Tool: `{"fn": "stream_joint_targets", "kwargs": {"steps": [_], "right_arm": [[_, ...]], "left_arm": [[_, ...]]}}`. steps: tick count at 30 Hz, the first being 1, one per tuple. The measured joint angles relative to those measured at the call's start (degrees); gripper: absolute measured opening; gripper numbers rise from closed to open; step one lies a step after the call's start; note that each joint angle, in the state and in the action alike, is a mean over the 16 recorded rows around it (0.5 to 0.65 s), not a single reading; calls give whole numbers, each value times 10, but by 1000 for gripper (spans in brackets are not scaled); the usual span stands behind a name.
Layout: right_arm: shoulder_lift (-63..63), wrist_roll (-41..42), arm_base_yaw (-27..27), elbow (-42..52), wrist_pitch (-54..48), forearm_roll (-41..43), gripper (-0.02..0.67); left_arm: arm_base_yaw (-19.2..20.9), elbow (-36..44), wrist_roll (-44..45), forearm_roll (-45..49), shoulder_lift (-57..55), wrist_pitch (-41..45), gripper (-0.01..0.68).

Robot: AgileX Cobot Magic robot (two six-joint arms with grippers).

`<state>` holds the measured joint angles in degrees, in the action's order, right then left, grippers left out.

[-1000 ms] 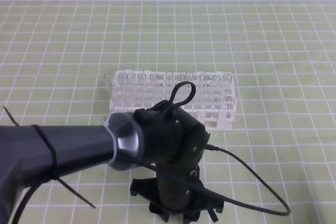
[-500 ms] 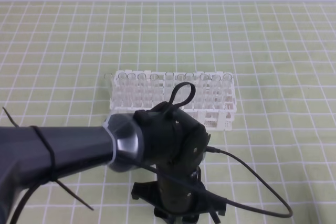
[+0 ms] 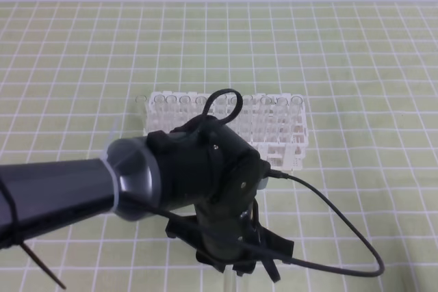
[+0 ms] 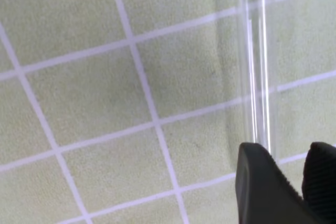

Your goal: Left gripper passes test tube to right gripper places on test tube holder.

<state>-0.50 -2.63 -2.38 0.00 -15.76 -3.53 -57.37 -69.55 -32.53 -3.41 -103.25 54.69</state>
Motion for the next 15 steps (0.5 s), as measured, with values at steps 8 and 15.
{"fn": "stream_joint_targets", "kwargs": {"steps": [8,15], "right_arm": [[0,0,0,0,0,0,-18],[0,0,0,0,0,0,-18]], "left_arm": [[0,1,14,-6,-8,2,222],[0,1,25,-20,-24,1,294]]}}
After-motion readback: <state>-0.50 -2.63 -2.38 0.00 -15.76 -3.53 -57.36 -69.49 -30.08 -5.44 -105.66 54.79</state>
